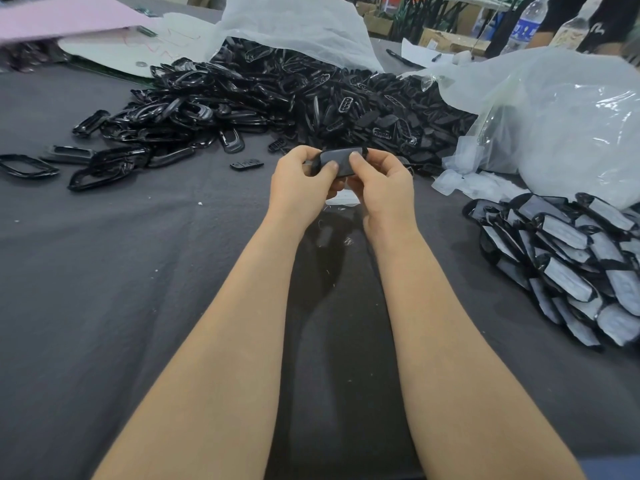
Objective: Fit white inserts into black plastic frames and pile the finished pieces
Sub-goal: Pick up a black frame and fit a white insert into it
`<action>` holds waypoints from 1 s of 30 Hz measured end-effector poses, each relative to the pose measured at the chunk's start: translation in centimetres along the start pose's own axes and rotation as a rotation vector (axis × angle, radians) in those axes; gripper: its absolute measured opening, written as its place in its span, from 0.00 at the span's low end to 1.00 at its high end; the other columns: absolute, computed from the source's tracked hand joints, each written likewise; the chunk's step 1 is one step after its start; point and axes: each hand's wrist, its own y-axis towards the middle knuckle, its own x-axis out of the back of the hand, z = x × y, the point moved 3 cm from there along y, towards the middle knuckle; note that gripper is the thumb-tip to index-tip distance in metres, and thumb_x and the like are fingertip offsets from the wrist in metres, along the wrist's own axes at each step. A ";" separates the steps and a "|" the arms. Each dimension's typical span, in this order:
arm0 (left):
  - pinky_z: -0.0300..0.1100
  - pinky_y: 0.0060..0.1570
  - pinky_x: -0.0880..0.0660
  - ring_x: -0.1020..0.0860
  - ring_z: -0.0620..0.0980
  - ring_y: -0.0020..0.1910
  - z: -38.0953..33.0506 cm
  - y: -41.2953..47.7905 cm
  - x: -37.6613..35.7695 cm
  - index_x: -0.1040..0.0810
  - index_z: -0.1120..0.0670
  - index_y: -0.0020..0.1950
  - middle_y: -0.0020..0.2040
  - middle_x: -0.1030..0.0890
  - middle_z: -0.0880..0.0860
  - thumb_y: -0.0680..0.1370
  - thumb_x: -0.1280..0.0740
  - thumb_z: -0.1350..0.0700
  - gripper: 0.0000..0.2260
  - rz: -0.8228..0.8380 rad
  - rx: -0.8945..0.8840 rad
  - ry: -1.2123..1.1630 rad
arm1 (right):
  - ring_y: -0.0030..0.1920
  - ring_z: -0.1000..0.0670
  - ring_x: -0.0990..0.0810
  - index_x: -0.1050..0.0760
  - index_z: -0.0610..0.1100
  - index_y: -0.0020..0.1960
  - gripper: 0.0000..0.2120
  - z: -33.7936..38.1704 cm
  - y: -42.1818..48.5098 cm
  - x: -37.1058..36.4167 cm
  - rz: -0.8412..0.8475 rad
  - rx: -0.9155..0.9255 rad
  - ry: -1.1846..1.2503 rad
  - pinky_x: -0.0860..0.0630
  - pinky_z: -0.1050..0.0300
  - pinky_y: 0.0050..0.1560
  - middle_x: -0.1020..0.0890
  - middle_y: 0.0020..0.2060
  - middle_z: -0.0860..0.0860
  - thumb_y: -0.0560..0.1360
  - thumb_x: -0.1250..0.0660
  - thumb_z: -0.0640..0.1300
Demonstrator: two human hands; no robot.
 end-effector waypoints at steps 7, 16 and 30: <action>0.38 0.38 0.19 0.18 0.42 0.34 -0.2 -0.3 0.1 0.24 0.50 0.49 0.43 0.17 0.53 0.81 0.37 0.57 0.03 -0.001 -0.014 0.047 | 0.45 0.47 0.21 0.26 0.45 0.45 0.06 -0.1 -0.1 -0.3 0.051 -0.035 -0.076 0.21 0.55 0.48 0.20 0.42 0.47 0.76 0.34 0.35; 0.41 0.37 0.19 0.16 0.48 0.37 -0.3 -0.4 -0.3 0.26 0.48 0.45 0.44 0.16 0.55 0.81 0.37 0.58 0.07 0.032 -0.052 0.087 | 0.38 0.52 0.23 0.26 0.46 0.42 0.06 0.1 -0.5 -0.1 -0.011 -0.015 -0.111 0.23 0.56 0.42 0.22 0.37 0.50 0.75 0.34 0.37; 0.32 0.35 0.22 0.18 0.43 0.34 -0.3 -0.6 -0.6 0.25 0.55 0.53 0.43 0.19 0.52 0.82 0.41 0.63 0.07 0.087 0.047 -0.055 | 0.39 0.53 0.23 0.25 0.41 0.46 0.03 0.2 -0.3 0.1 -0.126 -0.019 -0.162 0.24 0.56 0.45 0.22 0.37 0.51 0.76 0.37 0.38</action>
